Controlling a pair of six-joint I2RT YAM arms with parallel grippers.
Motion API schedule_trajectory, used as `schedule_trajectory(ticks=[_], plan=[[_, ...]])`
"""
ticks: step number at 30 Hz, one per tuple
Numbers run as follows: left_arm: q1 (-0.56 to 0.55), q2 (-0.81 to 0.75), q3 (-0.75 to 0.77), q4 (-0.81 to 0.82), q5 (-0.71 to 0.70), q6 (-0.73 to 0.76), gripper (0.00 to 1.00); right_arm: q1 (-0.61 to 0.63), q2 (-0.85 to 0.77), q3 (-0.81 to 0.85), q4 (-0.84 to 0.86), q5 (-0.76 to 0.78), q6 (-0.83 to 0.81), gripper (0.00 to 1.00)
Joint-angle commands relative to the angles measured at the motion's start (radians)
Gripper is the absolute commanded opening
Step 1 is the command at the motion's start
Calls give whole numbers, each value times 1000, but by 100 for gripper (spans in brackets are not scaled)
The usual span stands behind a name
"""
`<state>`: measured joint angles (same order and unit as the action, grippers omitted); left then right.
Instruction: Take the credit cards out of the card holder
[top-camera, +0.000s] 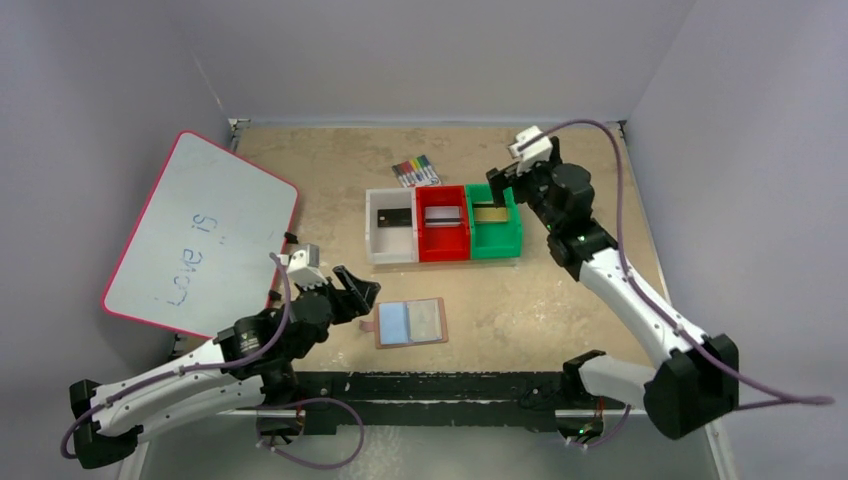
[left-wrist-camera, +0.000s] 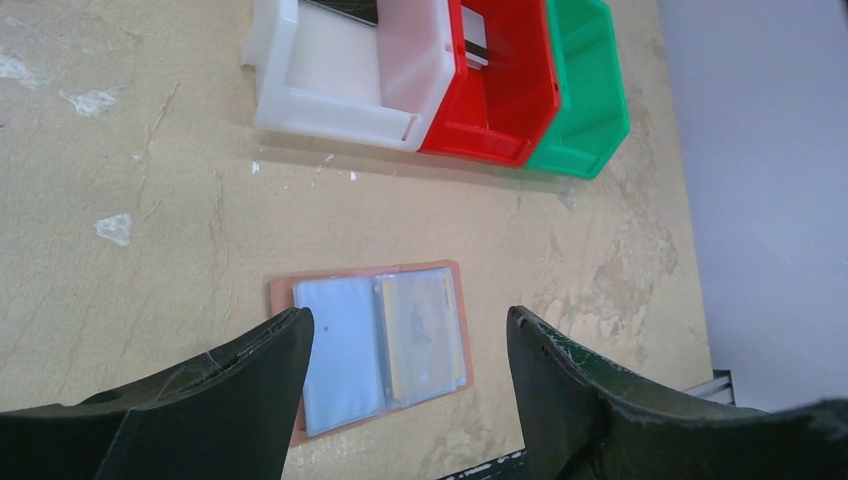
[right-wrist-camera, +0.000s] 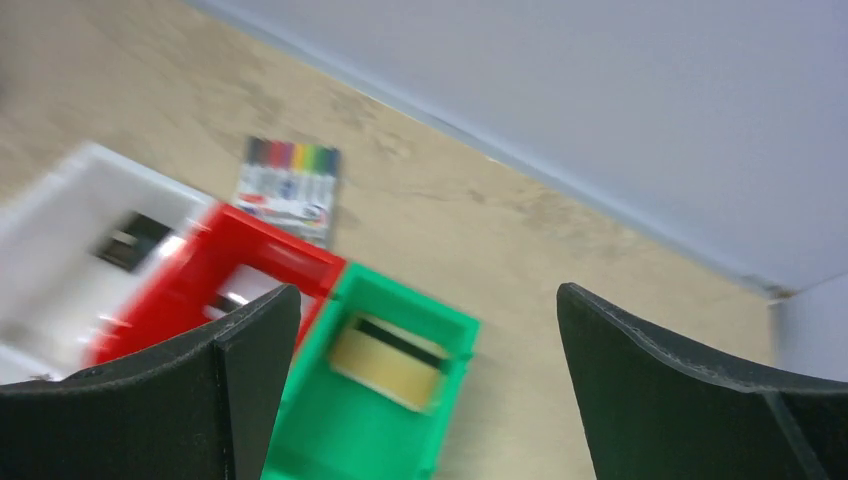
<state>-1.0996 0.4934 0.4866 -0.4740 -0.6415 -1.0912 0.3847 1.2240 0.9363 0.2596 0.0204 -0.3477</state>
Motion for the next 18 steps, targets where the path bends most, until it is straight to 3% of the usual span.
schedule_trajectory(ticks=[1,9,14,16,18], plan=[[5,31,54,-3,-43,-20,70,-5,-113,-77,-14,-77,510,100],[5,72,44,-84,-75,-106,70,-5,-267,-241,-231,-108,953,100],[4,62,20,-104,-92,-145,72,11,-351,-462,-17,-408,1154,100],[5,66,21,-120,-101,-157,73,51,-376,-517,15,-403,1200,98],[5,72,20,-134,-102,-163,73,128,-399,-511,-56,-314,1202,96]])
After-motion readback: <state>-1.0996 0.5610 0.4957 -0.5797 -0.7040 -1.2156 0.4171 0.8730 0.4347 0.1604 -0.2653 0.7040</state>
